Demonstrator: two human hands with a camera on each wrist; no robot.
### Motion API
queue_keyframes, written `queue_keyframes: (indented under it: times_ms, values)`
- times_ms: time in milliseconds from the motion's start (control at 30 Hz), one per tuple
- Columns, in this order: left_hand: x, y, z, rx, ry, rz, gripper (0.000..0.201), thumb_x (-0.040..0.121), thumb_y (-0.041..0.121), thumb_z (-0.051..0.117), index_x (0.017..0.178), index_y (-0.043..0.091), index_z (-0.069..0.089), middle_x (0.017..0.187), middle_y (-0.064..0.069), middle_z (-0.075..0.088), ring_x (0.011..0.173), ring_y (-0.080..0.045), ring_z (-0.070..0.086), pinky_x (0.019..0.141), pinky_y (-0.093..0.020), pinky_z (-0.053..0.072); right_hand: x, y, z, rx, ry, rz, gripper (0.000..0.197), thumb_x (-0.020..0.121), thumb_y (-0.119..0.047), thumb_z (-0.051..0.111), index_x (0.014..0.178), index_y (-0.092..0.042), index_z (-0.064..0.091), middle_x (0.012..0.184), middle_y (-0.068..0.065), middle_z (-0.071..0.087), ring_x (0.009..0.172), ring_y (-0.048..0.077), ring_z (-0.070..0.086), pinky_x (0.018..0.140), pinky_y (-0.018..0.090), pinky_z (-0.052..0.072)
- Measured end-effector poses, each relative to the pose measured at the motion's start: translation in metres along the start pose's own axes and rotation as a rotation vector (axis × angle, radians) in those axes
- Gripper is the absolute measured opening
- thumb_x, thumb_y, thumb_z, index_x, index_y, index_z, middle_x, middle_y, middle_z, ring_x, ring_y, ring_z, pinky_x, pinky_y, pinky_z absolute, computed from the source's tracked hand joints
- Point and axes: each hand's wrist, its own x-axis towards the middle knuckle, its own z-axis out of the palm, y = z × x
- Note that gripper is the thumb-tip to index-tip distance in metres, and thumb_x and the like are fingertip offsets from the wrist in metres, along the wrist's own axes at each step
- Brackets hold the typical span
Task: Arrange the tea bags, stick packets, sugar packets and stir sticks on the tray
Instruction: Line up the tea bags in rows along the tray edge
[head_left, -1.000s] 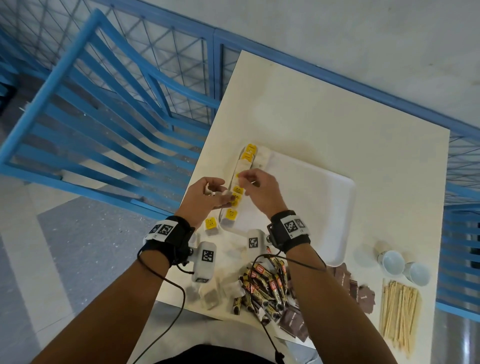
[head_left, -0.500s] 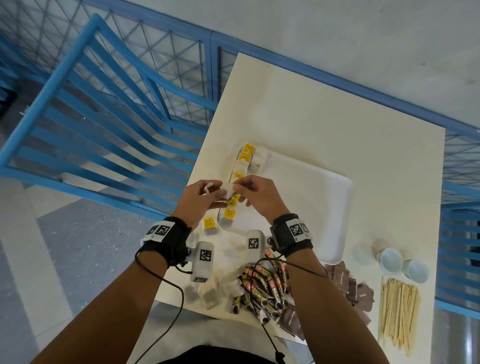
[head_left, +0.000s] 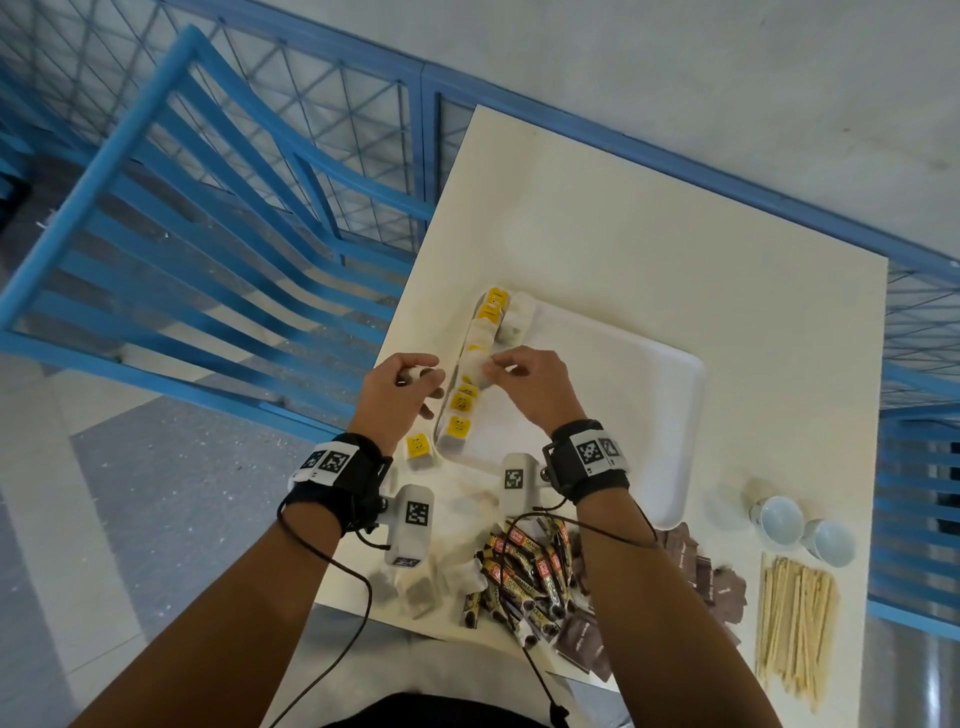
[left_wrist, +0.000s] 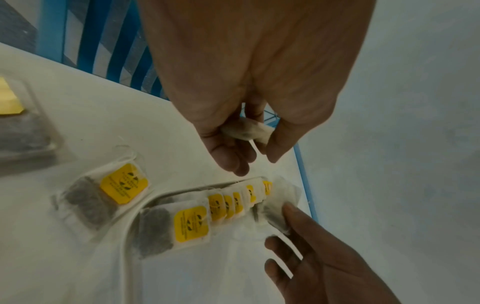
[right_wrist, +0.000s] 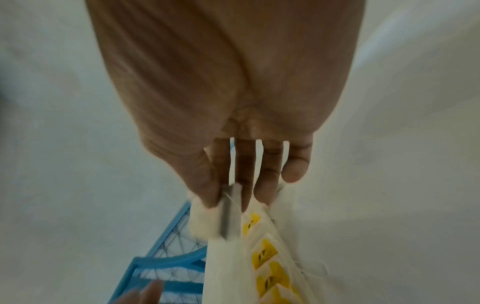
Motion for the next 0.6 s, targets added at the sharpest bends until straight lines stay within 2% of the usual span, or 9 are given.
queue_keyframes:
  times_ms: [100, 200, 300, 433, 500, 600]
  values:
    - [-0.002, -0.003, -0.007, -0.020, -0.010, -0.035, 0.010, 0.096, 0.006, 0.067, 0.104, 0.012, 0.068, 0.091, -0.012, 0.069, 0.079, -0.020, 0.071, 0.057, -0.028, 0.053, 0.016, 0.008, -0.003, 0.084, 0.170, 0.112, 0.011, 0.088, -0.034, 0.073, 0.092, -0.025, 0.078, 0.083, -0.009, 0.074, 0.080, 0.017, 0.071, 0.083, 0.034, 0.056]
    - [-0.006, -0.006, -0.013, -0.033, -0.027, -0.059, 0.010, 0.097, 0.004, 0.064, 0.104, 0.010, 0.067, 0.090, -0.011, 0.069, 0.077, -0.021, 0.069, 0.055, -0.027, 0.051, 0.029, 0.014, 0.002, 0.067, 0.248, 0.197, 0.009, 0.084, -0.037, 0.073, 0.083, -0.029, 0.073, 0.079, -0.006, 0.076, 0.077, 0.021, 0.073, 0.086, 0.042, 0.057]
    - [-0.007, -0.009, -0.017, -0.039, -0.022, -0.080, 0.010, 0.097, 0.002, 0.063, 0.105, 0.008, 0.066, 0.089, -0.010, 0.068, 0.076, -0.022, 0.068, 0.053, -0.026, 0.051, 0.039, 0.017, 0.005, -0.006, 0.273, 0.236, 0.019, 0.087, -0.036, 0.070, 0.091, -0.018, 0.075, 0.082, 0.000, 0.077, 0.083, 0.022, 0.071, 0.088, 0.036, 0.054]
    - [-0.006, -0.010, -0.020, -0.046, -0.011, -0.098, 0.011, 0.097, 0.001, 0.062, 0.104, 0.008, 0.067, 0.088, -0.010, 0.068, 0.076, -0.023, 0.068, 0.053, -0.026, 0.050, 0.041, 0.015, 0.007, -0.076, 0.284, 0.217, 0.022, 0.093, -0.034, 0.066, 0.097, -0.014, 0.076, 0.089, 0.002, 0.076, 0.078, 0.016, 0.058, 0.078, 0.022, 0.039]
    - [-0.005, -0.008, -0.020, -0.049, -0.014, -0.103, 0.011, 0.097, 0.001, 0.062, 0.104, 0.008, 0.067, 0.087, -0.010, 0.068, 0.076, -0.023, 0.067, 0.053, -0.027, 0.050, 0.041, 0.013, 0.009, -0.077, 0.301, 0.218, 0.022, 0.093, -0.034, 0.066, 0.095, -0.014, 0.077, 0.088, 0.001, 0.075, 0.077, 0.015, 0.056, 0.076, 0.022, 0.038]
    - [-0.005, -0.006, -0.018, -0.039, -0.015, -0.109, 0.011, 0.097, 0.001, 0.061, 0.104, 0.008, 0.067, 0.087, -0.010, 0.069, 0.074, -0.022, 0.068, 0.054, -0.027, 0.050, 0.041, 0.014, 0.012, -0.051, 0.337, 0.226, 0.021, 0.091, -0.032, 0.068, 0.090, -0.014, 0.077, 0.083, 0.002, 0.074, 0.076, 0.018, 0.060, 0.075, 0.026, 0.044]
